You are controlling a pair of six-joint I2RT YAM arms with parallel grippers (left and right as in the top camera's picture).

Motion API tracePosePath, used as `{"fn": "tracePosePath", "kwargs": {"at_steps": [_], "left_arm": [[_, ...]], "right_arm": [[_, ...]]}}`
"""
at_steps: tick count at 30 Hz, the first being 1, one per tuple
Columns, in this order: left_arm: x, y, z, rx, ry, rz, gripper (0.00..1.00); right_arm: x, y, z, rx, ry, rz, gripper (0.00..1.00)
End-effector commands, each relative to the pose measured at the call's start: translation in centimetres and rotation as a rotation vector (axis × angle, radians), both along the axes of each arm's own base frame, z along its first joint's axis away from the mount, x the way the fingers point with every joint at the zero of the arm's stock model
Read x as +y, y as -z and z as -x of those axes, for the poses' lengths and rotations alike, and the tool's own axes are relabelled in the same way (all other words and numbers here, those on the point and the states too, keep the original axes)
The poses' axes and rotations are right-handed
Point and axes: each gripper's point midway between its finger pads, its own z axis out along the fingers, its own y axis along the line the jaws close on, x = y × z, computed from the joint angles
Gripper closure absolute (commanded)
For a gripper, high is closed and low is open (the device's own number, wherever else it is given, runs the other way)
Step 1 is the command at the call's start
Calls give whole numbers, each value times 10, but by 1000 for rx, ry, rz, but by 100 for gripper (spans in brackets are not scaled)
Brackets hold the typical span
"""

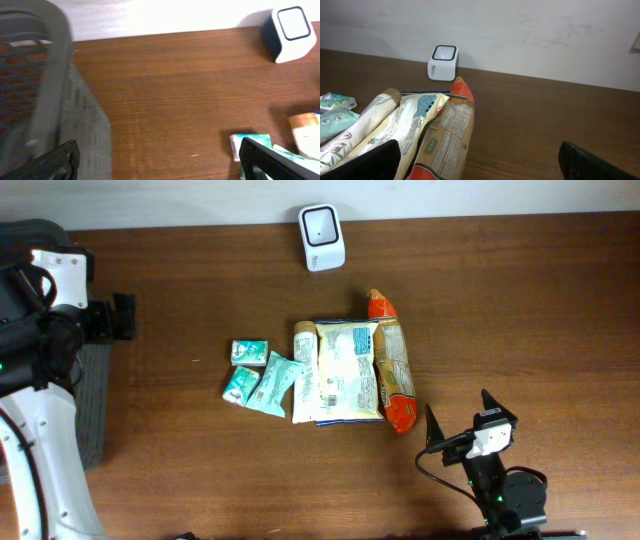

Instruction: Scan the item barcode

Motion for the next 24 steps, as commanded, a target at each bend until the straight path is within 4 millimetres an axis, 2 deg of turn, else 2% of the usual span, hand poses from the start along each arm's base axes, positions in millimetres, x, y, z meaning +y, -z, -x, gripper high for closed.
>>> {"fn": "tracePosePath", "kwargs": {"at_steps": [1,3,12,14,15,17,20,21,24], "left_arm": [[-10,15,-3,33,64,54,1],[-11,21,0,55,63,63,1],[-11,21,0,56,63,63,1],[-11,21,0,55,63,63,1],[-11,21,0,56,63,63,1],[-11,21,0,56,63,63,1],[-11,21,0,56,63,63,1],[-11,21,0,56,63,63,1],[-11,21,0,56,63,63,1]], "right_arm": [[-1,3,0,6,3,-1,1],[-1,3,0,6,3,-1,1],[-1,3,0,6,3,-1,1],[6,1,1,3,-36,-11,1],[15,-3,4,-16,-93,-17,1],[35,-28,13,-69,-215,-72,1],[35,-61,21,-32,-219,-100,1],[37,-78,23,-3,-231,-100,1],[46,-106,11,181,-268,-103,1]]}}
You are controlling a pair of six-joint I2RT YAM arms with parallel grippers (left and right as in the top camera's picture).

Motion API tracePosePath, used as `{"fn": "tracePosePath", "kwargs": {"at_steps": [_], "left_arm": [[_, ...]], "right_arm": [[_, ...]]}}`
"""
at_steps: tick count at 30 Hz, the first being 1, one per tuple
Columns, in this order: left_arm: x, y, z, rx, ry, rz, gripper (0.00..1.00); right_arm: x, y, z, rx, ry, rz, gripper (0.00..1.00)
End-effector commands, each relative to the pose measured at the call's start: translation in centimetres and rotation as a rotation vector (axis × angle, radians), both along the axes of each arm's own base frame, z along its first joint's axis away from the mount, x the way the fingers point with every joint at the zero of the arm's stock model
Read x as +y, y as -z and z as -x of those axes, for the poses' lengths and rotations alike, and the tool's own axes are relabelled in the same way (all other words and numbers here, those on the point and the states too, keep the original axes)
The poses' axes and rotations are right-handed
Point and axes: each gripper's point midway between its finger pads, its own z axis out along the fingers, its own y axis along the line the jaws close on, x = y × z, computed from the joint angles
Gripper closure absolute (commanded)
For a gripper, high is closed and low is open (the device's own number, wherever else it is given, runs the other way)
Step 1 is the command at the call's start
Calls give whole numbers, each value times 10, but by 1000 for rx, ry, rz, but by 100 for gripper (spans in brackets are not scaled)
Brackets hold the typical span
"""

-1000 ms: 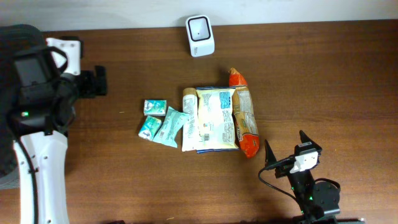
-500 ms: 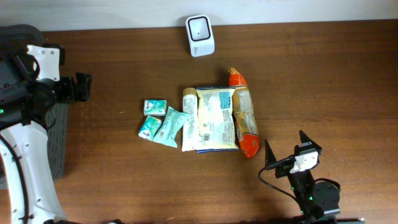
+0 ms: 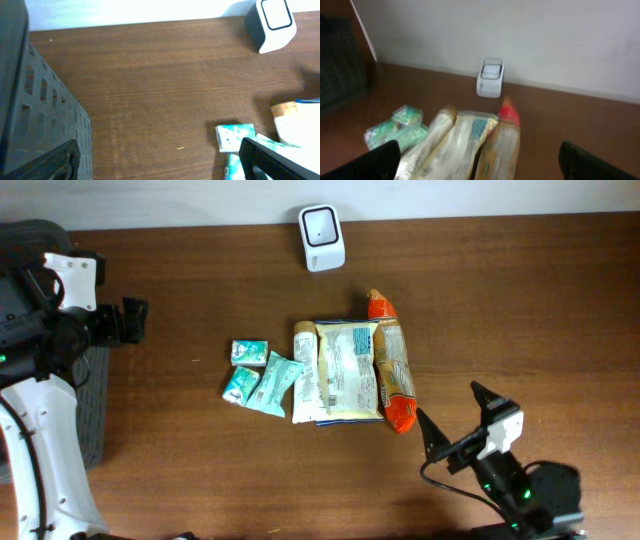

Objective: Scan the item barcode
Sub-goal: 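Move the right gripper to the spaghetti package and grasp it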

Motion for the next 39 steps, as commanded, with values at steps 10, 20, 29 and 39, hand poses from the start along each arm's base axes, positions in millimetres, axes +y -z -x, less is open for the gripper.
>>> {"fn": "tracePosePath", "kwargs": {"at_steps": [10,20,29,39], "left_arm": [[-1,4,0,4,19,4,1],[-1,4,0,4,19,5,1],[-1,4,0,4,19,4,1],[-1,4,0,4,19,5,1]], "right_arm": [[16,11,-72,960,-47,243,1],[34,100,-96,1194,40,281,19],[22,217,-95,1444,236,540,21],[22,233,-96,1436,243,508,96]]}}
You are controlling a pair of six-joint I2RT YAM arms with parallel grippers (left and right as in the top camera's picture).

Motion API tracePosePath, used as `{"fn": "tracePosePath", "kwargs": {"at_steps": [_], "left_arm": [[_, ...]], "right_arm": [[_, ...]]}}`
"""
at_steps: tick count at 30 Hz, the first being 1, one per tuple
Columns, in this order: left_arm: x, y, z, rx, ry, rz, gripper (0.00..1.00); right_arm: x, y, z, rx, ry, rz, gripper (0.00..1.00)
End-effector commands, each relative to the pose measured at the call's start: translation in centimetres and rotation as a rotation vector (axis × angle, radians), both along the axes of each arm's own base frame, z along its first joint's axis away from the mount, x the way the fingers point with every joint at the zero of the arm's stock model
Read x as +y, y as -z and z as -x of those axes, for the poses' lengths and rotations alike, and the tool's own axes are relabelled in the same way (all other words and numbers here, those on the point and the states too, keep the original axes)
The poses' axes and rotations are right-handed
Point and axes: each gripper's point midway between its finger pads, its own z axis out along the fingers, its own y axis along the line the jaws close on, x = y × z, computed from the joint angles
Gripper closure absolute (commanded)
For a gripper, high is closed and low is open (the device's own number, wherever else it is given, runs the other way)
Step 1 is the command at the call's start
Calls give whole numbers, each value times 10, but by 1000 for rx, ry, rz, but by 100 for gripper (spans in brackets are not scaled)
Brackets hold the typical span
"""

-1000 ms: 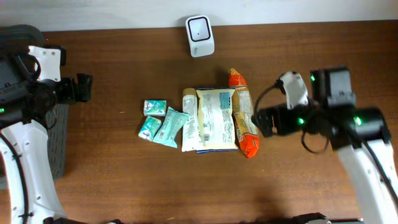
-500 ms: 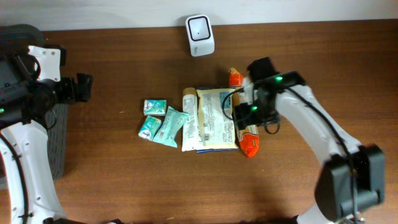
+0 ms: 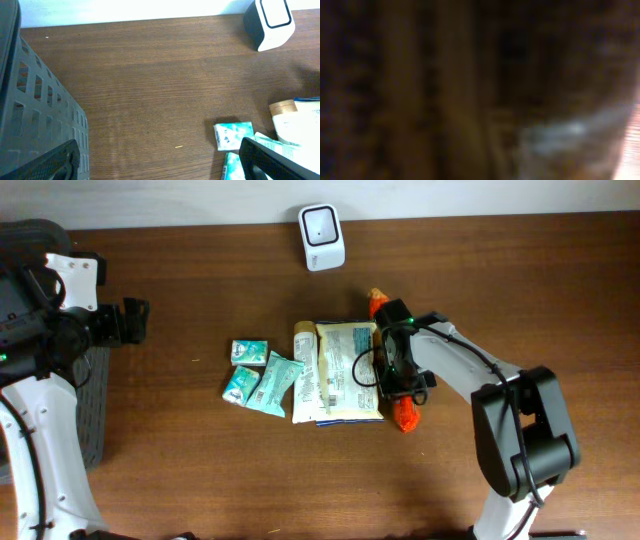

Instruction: Scan the item barcode

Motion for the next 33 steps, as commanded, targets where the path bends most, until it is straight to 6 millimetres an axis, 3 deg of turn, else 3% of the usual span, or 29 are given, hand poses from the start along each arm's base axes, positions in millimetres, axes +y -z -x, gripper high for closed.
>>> {"fn": "tracePosePath", "kwargs": {"at_steps": [1,4,6,7,9,11,14,15,16,17,19,20,22,24,25,27,29,30,31,33], "left_arm": [[0,-1,0,-8,14,-6,1],[0,-1,0,-8,14,-6,1],[0,-1,0,-8,14,-6,1],[0,-1,0,-8,14,-6,1],[0,-1,0,-8,14,-6,1],[0,-1,0,-8,14,-6,1],[0,-1,0,-8,14,-6,1],[0,-1,0,-8,14,-6,1],[0,-1,0,-8,14,-6,1],[0,-1,0,-8,14,-6,1],[0,-1,0,-8,14,-6,1],[0,-1,0,-8,14,-6,1],[0,-1,0,-8,15,-6,1],[0,-1,0,-8,14,-6,1],[0,-1,0,-8,14,-6,1],[0,-1,0,-8,14,-6,1],[0,-1,0,-8,14,-6,1],[0,-1,0,-8,14,-6,1],[0,-1,0,-8,14,-6,1],[0,-1,0,-8,14,-6,1]], "right_arm": [[-3,-17,-4,20,17,11,96],[-2,-83,-17,-62,-15,-120,96],[-28,-122,-23,-171,19,-121,96],[-49,-129,-27,-211,47,-27,96],[-72,-126,-32,-241,101,148,96],[-92,-109,-37,-238,121,435,96],[-88,-51,-31,-83,37,554,96],[-78,-27,-24,-10,13,530,84],[-67,-17,-17,31,8,481,51],[-52,-11,-12,55,4,411,43],[-26,-15,-12,63,-17,302,43],[-11,-29,-14,52,-10,218,43],[20,-64,-27,16,-53,45,43],[74,-108,-30,-25,-251,-279,43],[77,-128,-37,-68,-251,-343,43],[42,-135,-54,-99,-108,-343,43],[-6,-126,-70,-106,45,-345,43],[-34,-117,-72,-96,131,-398,42],[-50,-101,-68,-83,155,-490,39],[-61,-74,-54,-65,183,-617,38]]}}
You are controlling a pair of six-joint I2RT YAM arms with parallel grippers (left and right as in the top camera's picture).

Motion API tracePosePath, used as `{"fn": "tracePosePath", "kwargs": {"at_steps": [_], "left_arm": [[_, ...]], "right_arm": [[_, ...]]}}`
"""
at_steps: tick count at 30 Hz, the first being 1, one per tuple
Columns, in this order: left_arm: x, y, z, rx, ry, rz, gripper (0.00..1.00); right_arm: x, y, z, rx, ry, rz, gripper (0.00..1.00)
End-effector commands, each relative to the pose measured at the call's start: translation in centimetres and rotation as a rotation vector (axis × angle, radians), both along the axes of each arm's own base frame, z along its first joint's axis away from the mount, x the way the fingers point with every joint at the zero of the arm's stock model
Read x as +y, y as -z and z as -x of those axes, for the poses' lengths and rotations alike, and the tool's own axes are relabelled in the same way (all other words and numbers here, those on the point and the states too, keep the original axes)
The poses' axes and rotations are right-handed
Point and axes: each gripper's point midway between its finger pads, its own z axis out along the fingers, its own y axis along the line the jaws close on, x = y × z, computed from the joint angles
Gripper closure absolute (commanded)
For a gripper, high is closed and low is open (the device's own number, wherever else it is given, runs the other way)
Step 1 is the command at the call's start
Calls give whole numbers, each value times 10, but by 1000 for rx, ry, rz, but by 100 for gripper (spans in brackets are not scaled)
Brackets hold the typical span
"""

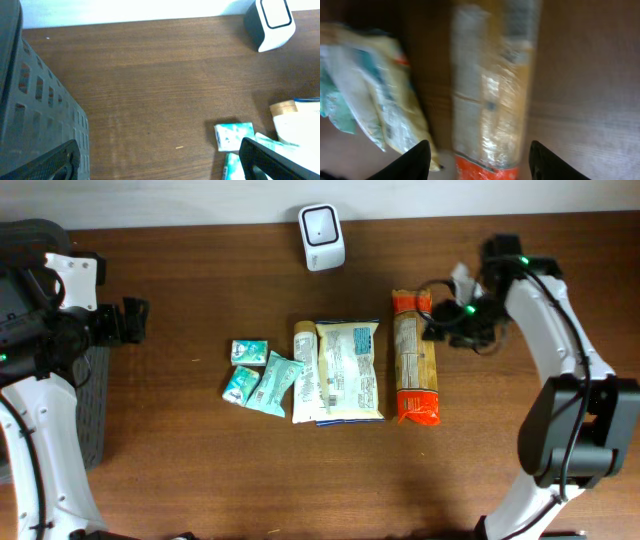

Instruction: Scan the item barcode

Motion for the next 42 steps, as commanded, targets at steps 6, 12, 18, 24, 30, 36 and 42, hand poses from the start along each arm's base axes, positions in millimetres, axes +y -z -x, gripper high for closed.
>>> {"fn": "tracePosePath", "kwargs": {"at_steps": [6,12,18,24,30,36,42], "left_arm": [[0,0,0,-5,14,-5,1],[0,0,0,-5,14,-5,1],[0,0,0,-5,14,-5,1],[0,0,0,-5,14,-5,1],[0,0,0,-5,14,-5,1],[0,0,0,-5,14,-5,1],[0,0,0,-5,14,-5,1]], "right_arm": [[-14,94,67,57,78,-268,37],[24,120,73,-20,45,-377,37],[47,136,69,-5,9,-348,90],[21,58,45,-66,36,-182,96],[-18,-5,77,51,-4,625,96],[35,53,83,136,-221,701,92],[59,21,56,45,-147,497,59]]}}
